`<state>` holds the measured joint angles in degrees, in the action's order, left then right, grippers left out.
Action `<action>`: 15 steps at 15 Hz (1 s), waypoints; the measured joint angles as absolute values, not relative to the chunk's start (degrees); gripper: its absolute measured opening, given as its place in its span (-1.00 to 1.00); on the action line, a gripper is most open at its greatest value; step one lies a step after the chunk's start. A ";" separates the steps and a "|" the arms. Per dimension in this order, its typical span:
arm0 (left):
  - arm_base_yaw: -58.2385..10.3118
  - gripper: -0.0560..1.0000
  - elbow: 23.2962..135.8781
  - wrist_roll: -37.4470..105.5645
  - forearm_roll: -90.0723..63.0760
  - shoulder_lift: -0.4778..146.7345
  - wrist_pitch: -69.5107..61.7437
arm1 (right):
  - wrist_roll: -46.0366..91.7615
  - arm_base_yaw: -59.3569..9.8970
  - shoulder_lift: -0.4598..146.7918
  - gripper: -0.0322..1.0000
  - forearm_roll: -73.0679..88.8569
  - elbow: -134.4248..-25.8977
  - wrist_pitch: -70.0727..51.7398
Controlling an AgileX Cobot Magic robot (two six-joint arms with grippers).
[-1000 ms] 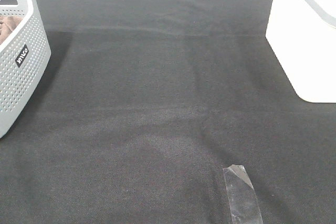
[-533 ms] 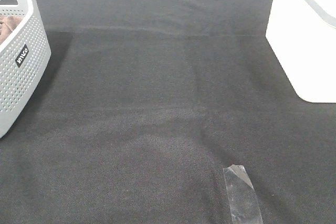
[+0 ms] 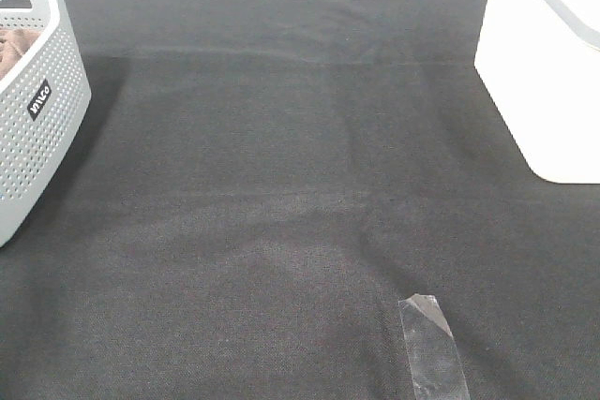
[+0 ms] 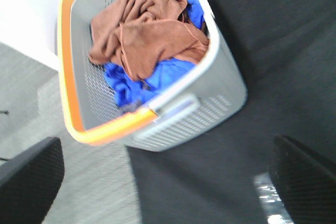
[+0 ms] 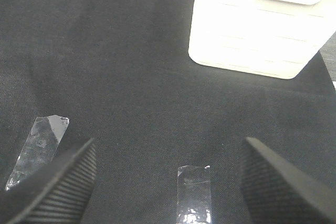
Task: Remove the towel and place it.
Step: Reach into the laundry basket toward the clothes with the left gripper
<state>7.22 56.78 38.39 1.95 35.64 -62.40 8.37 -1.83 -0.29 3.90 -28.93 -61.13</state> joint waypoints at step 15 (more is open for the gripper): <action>7.22 0.96 109.21 65.83 16.73 114.25 -68.93 | 8.37 -1.83 -0.29 0.47 3.90 -28.93 -61.13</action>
